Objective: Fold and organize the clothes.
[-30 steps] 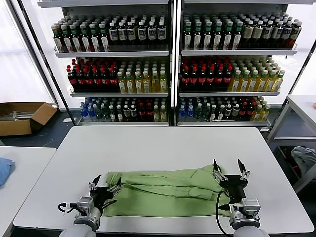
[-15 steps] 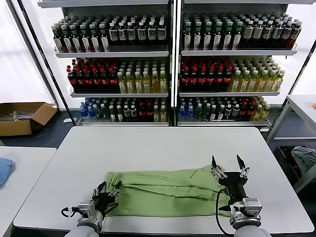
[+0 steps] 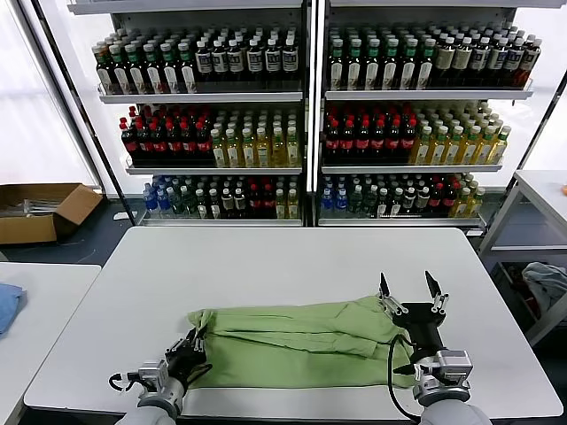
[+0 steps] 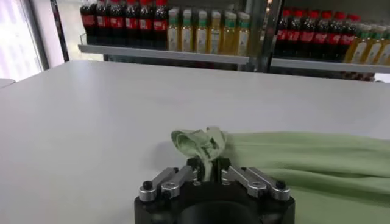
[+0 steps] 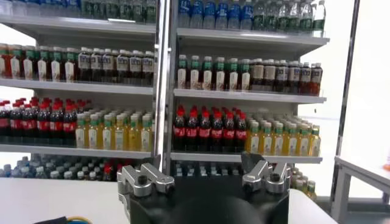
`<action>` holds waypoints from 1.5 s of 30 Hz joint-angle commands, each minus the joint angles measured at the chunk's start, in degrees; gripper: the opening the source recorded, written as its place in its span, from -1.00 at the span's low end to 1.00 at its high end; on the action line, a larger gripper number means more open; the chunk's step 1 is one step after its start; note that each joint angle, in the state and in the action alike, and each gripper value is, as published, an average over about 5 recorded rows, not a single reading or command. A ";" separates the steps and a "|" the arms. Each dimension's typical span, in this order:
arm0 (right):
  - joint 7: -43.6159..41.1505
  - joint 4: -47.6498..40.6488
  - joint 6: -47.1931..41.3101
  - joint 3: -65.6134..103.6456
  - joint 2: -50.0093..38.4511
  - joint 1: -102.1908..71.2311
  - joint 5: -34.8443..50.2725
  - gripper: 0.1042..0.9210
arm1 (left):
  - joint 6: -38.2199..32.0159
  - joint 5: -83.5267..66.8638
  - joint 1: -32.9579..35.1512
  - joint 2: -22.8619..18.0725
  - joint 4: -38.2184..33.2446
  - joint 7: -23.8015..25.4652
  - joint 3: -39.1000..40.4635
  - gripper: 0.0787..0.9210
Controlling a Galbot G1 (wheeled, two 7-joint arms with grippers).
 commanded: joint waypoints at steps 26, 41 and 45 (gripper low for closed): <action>0.55 -2.45 -1.55 -0.31 1.05 3.73 -0.06 0.76 | -1.02 -3.27 -0.37 26.00 0.23 4.40 -17.61 -0.98; 0.49 -2.74 -0.37 1.31 2.21 -0.08 -1.14 0.76 | 4.39 1.74 -4.53 8.49 -9.85 2.16 5.91 -0.98; 0.52 -2.29 -0.25 1.59 2.66 -1.13 -1.66 0.76 | 5.25 2.87 -4.76 8.11 -10.39 2.12 8.54 -0.98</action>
